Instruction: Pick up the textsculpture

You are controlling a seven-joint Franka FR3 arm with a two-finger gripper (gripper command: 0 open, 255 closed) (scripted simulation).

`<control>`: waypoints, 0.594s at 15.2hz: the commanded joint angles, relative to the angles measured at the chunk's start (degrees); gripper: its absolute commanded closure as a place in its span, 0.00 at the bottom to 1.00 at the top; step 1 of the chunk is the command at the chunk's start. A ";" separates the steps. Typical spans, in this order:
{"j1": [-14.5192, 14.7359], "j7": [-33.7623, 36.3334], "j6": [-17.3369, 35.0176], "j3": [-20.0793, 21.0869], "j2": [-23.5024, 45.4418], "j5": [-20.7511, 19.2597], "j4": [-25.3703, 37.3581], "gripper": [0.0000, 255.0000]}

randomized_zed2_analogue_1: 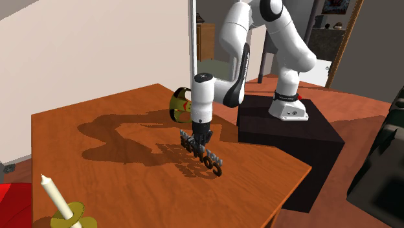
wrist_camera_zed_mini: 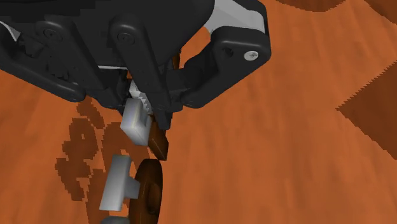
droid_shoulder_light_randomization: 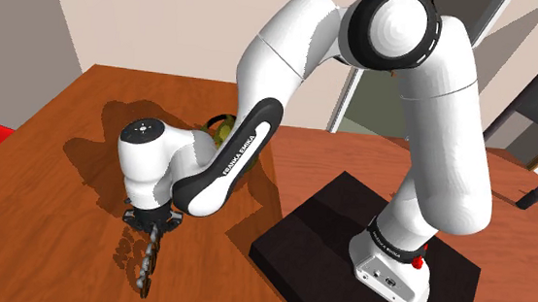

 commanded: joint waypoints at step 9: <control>-0.70 -0.64 -0.93 0.89 -1.27 0.89 -0.34 1.00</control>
